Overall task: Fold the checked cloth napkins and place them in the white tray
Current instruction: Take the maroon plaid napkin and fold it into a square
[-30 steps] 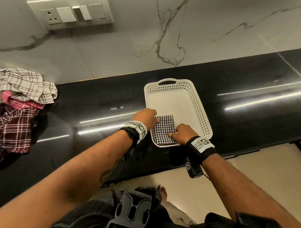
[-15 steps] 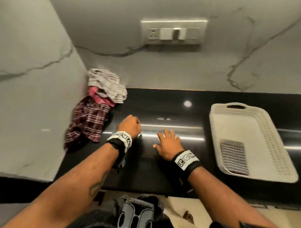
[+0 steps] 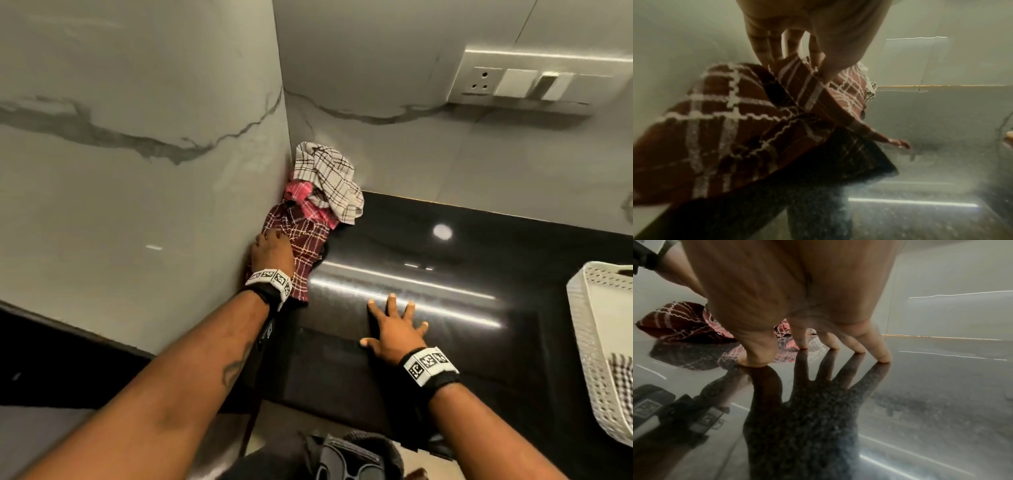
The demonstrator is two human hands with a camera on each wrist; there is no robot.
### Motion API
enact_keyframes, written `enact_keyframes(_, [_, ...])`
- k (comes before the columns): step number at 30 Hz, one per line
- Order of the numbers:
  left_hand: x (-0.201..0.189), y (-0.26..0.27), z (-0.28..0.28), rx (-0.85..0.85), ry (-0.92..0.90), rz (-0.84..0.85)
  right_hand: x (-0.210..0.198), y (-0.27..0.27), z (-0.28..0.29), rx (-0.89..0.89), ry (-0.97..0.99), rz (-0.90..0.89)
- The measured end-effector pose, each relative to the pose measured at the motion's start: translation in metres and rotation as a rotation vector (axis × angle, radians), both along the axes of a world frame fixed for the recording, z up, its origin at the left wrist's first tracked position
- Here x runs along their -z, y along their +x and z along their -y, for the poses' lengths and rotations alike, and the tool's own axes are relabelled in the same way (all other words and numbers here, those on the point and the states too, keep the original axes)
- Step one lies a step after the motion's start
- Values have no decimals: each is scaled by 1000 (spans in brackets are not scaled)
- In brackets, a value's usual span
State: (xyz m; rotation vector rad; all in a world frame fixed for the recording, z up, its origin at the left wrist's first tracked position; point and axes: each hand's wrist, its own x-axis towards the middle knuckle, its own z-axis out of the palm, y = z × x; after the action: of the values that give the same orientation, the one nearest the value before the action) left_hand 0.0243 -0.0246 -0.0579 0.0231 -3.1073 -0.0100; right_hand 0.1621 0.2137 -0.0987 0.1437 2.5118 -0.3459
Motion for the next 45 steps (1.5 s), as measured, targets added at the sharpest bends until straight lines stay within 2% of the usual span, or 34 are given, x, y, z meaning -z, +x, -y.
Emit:
enact_keyframes(3, [-4, 4, -3, 4, 56, -50, -2, -1, 0, 10, 3, -3])
enact_keyframes(8, [-41, 37, -10, 139, 365, -308, -9, 2, -2, -15, -3, -9])
enact_keyframes(10, [-52, 55, -20, 284, 467, -345, -11, 6, -7, -41, -25, -16])
enact_keyframes(12, [-56, 78, -37, 508, 536, -268, -16, 15, -18, -22, -110, -75])
enact_keyframes(14, [-50, 101, -59, 634, 577, -108, -28, 29, -31, 102, -325, -181])
enact_keyframes(17, [-36, 133, -92, 578, 692, 103, -48, 61, -45, 340, -584, -295])
enact_keyframes(19, [-27, 152, -113, 527, 750, 218, -48, 81, -62, 555, -658, -331])
enact_keyframes(22, [-23, 178, -132, 554, 801, 339, -59, 106, -82, 848, -797, -386])
enact_keyframes(25, [-20, 202, -148, 596, 738, 376, -71, 133, -94, 1097, -1036, -284])
enact_keyframes(28, [-14, 223, -158, 559, 724, 319, -62, 153, -109, 1175, -1015, -398])
enact_keyframes(30, [-11, 234, -160, 550, 716, 287, -56, 168, -119, 1241, -1083, -449])
enact_keyframes(33, [-7, 244, -156, 572, 689, 282, -64, 184, -122, 1192, -1217, -411])
enact_keyframes(35, [-4, 250, -153, 605, 659, 302, -68, 189, -126, 1061, -1178, -415])
enact_keyframes(38, [-5, 255, -152, 675, 565, 298, -71, 185, -129, 1029, -1164, -459])
enact_keyframes(45, [-15, 265, -161, 895, 470, 50, -92, 181, -114, 893, -1230, -468])
